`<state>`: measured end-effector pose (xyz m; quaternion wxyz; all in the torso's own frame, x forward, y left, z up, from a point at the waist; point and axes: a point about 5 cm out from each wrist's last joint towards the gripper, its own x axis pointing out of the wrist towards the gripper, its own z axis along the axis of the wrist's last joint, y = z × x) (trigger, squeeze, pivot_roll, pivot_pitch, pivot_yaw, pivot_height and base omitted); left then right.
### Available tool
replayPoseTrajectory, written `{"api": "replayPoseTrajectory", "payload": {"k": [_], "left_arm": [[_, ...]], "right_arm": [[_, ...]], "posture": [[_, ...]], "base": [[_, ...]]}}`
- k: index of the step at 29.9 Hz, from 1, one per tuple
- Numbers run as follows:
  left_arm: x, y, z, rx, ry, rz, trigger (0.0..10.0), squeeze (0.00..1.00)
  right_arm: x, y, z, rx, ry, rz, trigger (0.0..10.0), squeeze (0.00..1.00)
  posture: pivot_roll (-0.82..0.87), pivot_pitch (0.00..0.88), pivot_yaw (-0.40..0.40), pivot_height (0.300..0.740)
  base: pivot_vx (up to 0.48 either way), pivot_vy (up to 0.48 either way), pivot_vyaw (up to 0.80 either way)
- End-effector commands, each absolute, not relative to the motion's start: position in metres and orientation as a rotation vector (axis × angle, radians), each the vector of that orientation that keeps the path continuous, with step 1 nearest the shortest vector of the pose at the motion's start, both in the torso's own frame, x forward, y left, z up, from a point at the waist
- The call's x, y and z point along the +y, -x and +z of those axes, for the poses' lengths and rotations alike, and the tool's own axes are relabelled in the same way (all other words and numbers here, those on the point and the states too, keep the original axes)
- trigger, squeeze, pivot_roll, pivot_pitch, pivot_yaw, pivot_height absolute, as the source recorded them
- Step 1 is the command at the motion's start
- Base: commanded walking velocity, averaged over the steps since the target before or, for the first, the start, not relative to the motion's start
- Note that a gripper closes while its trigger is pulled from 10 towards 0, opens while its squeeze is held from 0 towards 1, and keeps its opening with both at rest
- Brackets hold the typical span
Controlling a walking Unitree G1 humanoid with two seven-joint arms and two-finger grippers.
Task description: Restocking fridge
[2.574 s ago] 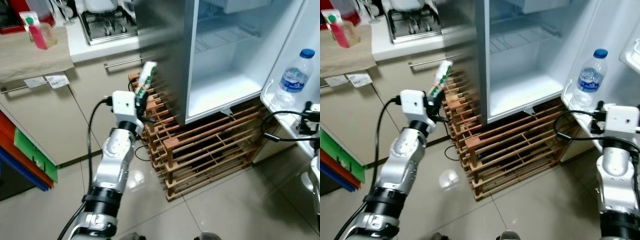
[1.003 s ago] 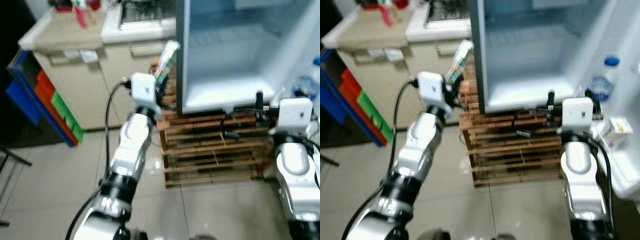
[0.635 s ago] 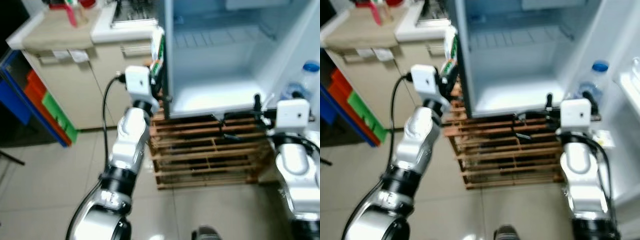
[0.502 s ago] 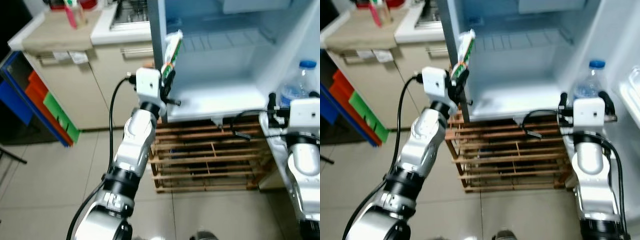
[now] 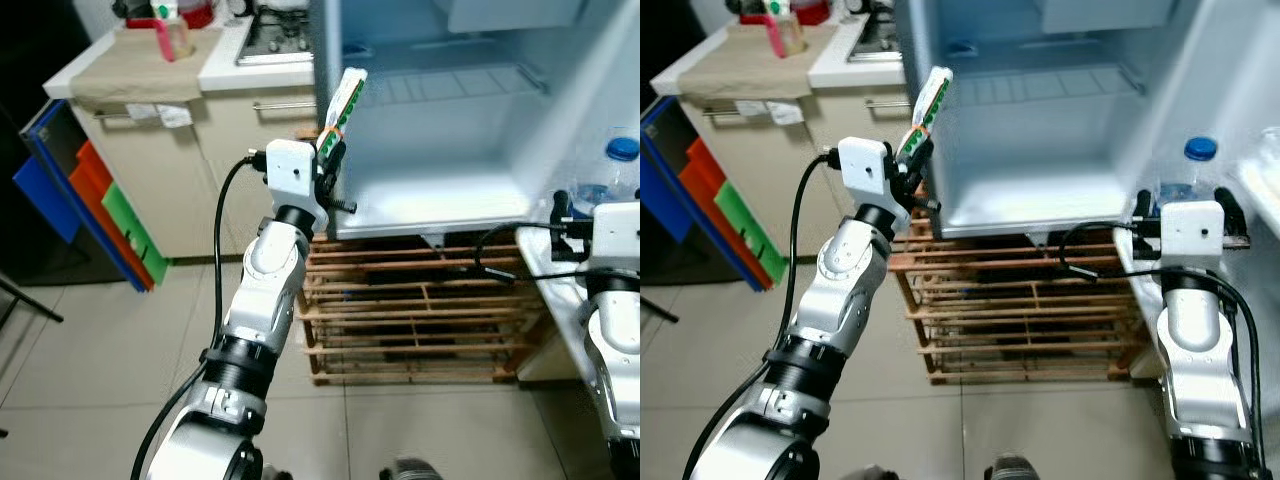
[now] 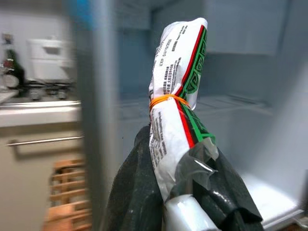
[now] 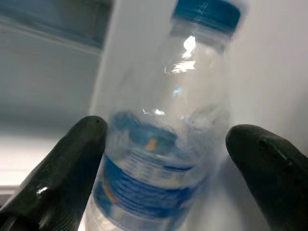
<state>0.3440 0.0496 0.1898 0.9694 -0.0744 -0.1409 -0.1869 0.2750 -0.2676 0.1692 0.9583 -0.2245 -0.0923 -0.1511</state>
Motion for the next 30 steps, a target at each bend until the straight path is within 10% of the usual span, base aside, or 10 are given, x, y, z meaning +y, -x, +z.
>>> {"api": "replayPoseTrajectory", "payload": {"k": [1, 30], "left_arm": [[0.044, -0.344, 0.195, -0.290, 0.167, -0.403, 10.0, 0.00], [0.033, -0.391, 0.173, 0.127, 0.495, -0.260, 10.0, 0.00]], "right_arm": [[-0.276, -0.272, 0.167, -0.168, 0.460, -0.340, 10.0, 0.00], [-0.219, -0.261, 0.166, -0.195, 0.348, -0.156, 10.0, 0.00]], "posture": [[-0.28, 0.044, 0.105, 0.718], [-0.34, 0.133, 0.106, 0.718]], "base": [[0.266, -0.398, 0.00], [0.045, -0.037, 0.00]]}}
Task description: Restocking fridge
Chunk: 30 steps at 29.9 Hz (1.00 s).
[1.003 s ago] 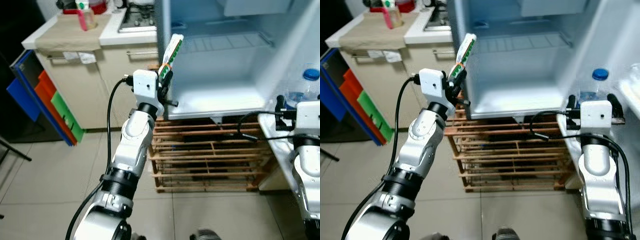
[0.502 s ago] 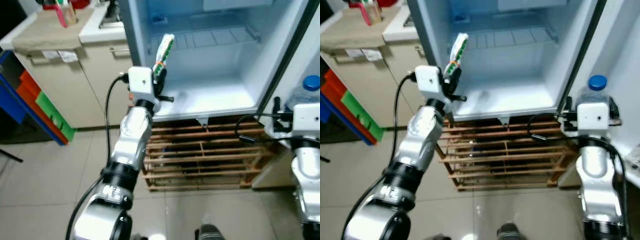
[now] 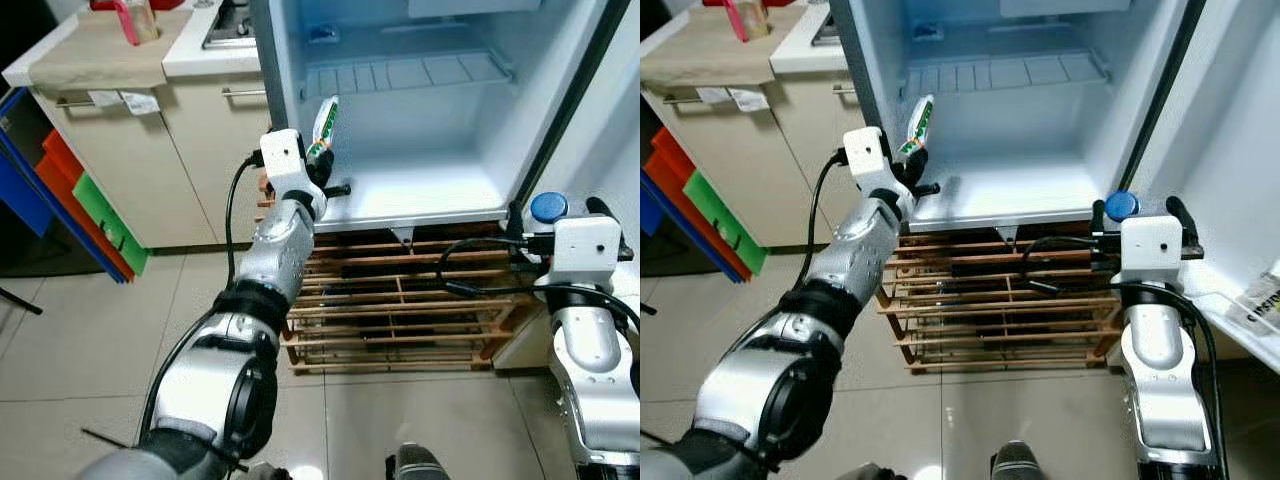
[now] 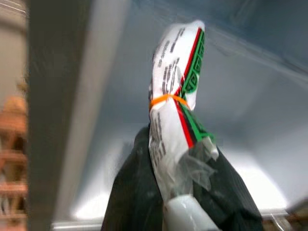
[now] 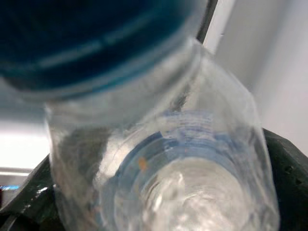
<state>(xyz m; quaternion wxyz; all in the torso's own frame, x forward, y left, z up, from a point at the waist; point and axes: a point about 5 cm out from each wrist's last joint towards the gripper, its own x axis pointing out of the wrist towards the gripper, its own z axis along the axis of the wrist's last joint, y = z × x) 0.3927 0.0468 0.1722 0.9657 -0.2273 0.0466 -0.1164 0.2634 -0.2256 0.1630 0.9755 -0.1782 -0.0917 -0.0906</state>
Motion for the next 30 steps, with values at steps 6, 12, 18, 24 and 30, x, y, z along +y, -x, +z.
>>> {"api": "replayPoseTrajectory", "payload": {"k": [6, 12, 18, 24, 30], "left_arm": [[0.024, -0.393, 0.182, 0.107, 0.459, -0.316, 10.0, 0.00], [0.016, -0.393, 0.185, 0.115, 0.465, -0.347, 10.0, 0.00], [0.009, -0.391, 0.186, 0.127, 0.472, -0.365, 10.0, 0.00], [0.003, -0.390, 0.188, 0.129, 0.478, -0.390, 10.0, 0.00], [-0.001, -0.389, 0.187, 0.143, 0.456, -0.384, 10.0, 0.00]], "right_arm": [[-0.220, -0.255, 0.166, -0.194, 0.344, -0.129, 10.0, 0.00], [-0.224, -0.250, 0.164, -0.170, 0.343, -0.135, 10.0, 0.00], [-0.223, -0.242, 0.160, -0.149, 0.342, -0.142, 10.0, 0.00], [-0.223, -0.237, 0.157, -0.133, 0.340, -0.148, 10.0, 0.00], [-0.221, -0.234, 0.157, -0.122, 0.333, -0.146, 10.0, 0.00]], "posture": [[-0.36, 0.170, 0.115, 0.718], [-0.36, 0.195, 0.121, 0.718], [-0.37, 0.215, 0.134, 0.718], [-0.37, 0.229, 0.143, 0.718], [-0.37, 0.248, 0.147, 0.718]], "base": [[0.000, 0.000, 0.00], [0.329, 0.000, 0.00], [0.480, 0.000, 0.00], [0.480, 0.000, 0.00], [0.394, 0.000, 0.00]]}}
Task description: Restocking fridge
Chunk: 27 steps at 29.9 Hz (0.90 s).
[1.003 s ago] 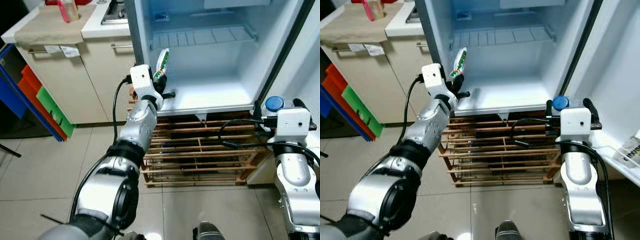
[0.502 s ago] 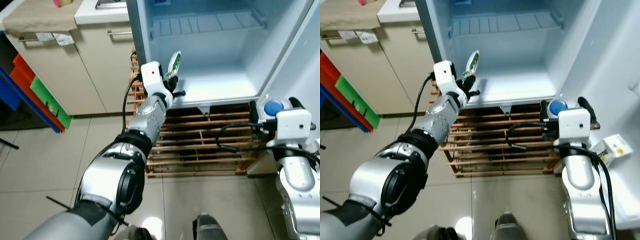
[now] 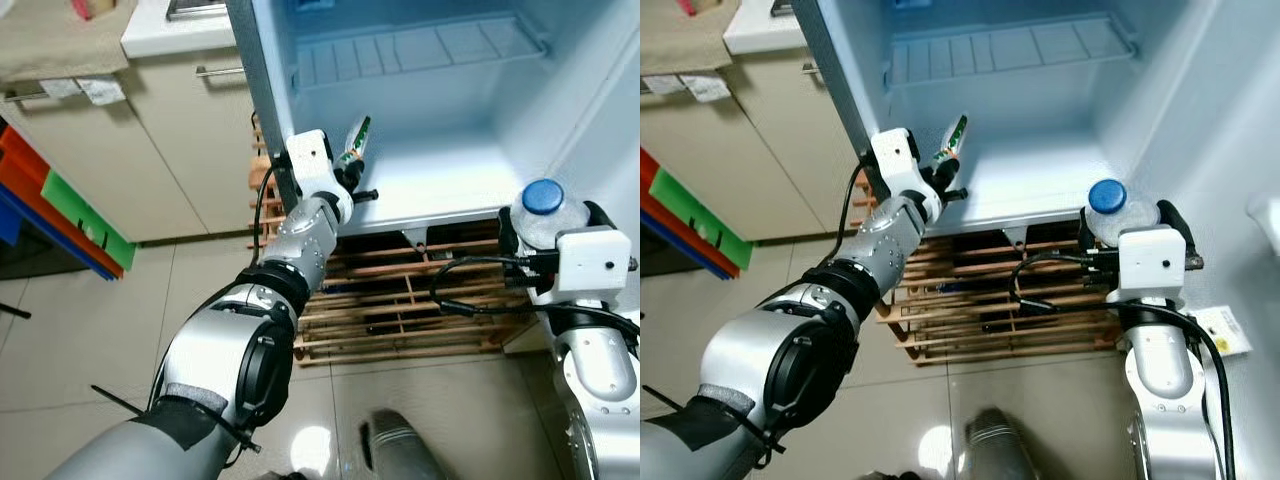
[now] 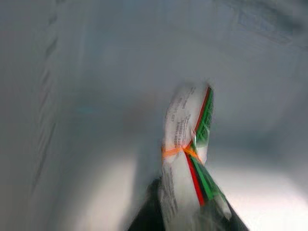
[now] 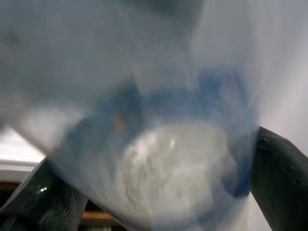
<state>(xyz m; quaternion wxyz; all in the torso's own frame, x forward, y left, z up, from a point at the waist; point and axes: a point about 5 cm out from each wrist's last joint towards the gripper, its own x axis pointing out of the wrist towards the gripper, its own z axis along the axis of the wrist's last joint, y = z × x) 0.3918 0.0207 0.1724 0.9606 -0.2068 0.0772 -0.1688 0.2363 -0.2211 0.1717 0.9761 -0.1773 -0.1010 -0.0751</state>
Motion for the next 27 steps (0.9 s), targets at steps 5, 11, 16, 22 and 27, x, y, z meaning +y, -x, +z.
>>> {"api": "replayPoseTrajectory", "payload": {"k": [5, 11, 16, 22, 27], "left_arm": [[-0.004, -0.388, 0.185, 0.171, 0.445, -0.371, 10.0, 0.00], [-0.010, -0.388, 0.191, 0.160, 0.299, -0.353, 10.0, 0.00], [-0.006, -0.392, 0.199, 0.120, 0.180, -0.316, 10.0, 0.00], [0.003, -0.397, 0.216, -0.021, 0.075, -0.313, 10.0, 0.00], [-0.007, -0.392, 0.219, -0.079, 0.078, -0.368, 10.0, 0.00]], "right_arm": [[-0.214, -0.228, 0.157, -0.115, 0.330, -0.129, 10.0, 0.00], [-0.211, -0.219, 0.155, -0.099, 0.331, -0.124, 10.0, 0.00], [-0.208, -0.214, 0.156, -0.105, 0.335, -0.128, 10.0, 0.00], [-0.206, -0.207, 0.156, -0.109, 0.307, -0.166, 10.0, 0.00], [-0.205, -0.206, 0.151, -0.093, 0.295, -0.165, 10.0, 0.00]], "posture": [[-0.37, 0.278, 0.154, 0.718], [-0.38, 0.297, 0.163, 0.718], [-0.40, 0.302, 0.178, 0.718], [-0.40, 0.296, 0.198, 0.718], [-0.38, 0.289, 0.194, 0.718]], "base": [[0.000, 0.000, 0.00], [0.000, 0.000, 0.00], [0.000, 0.000, 0.00], [0.000, 0.000, 0.00], [0.050, -0.081, 0.00]]}}
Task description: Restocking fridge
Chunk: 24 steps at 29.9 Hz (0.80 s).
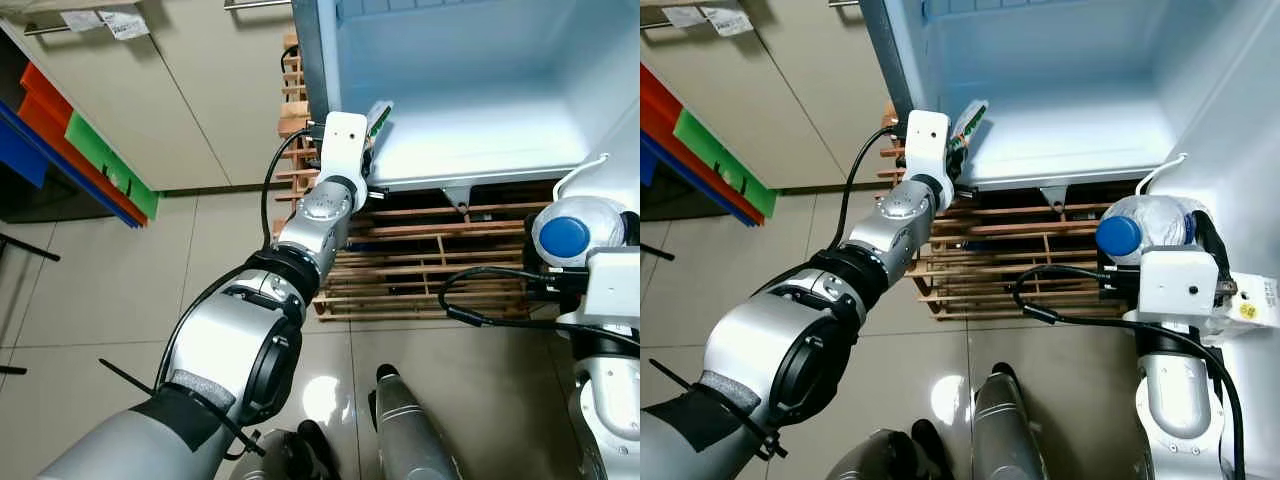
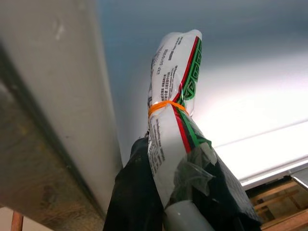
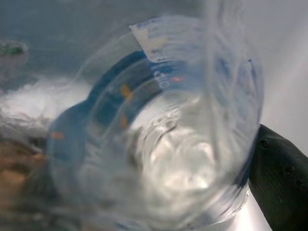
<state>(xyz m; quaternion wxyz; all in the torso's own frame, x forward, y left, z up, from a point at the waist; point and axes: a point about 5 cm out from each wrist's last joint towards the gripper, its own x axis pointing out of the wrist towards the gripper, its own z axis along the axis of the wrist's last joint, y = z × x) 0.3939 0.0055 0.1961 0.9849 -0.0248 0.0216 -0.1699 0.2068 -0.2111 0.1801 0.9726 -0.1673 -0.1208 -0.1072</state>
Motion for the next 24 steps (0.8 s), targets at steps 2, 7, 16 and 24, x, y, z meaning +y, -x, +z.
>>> {"api": "replayPoseTrajectory", "payload": {"k": [2, 7, 16, 24], "left_arm": [[-0.015, -0.389, 0.218, -0.057, 0.127, -0.387, 10.0, 0.00], [-0.025, -0.385, 0.217, -0.040, 0.153, -0.421, 10.0, 0.00], [-0.051, -0.374, 0.221, -0.007, 0.167, -0.547, 10.0, 0.00], [-0.049, -0.378, 0.228, 0.004, 0.123, -0.580, 10.0, 0.00]], "right_arm": [[-0.203, -0.208, 0.149, -0.087, 0.293, -0.158, 10.0, 0.00], [-0.203, -0.210, 0.148, -0.089, 0.296, -0.161, 10.0, 0.00], [-0.202, -0.213, 0.149, -0.101, 0.292, -0.170, 10.0, 0.00], [-0.200, -0.211, 0.151, -0.106, 0.279, -0.143, 10.0, 0.00]], "posture": [[-0.38, 0.280, 0.192, 0.718], [-0.38, 0.265, 0.201, 0.718], [-0.37, 0.253, 0.210, 0.718], [-0.37, 0.274, 0.218, 0.718]], "base": [[0.000, -0.422, 0.00], [0.262, -0.400, 0.00], [0.158, -0.213, 0.00], [0.000, 0.000, 0.00]]}}
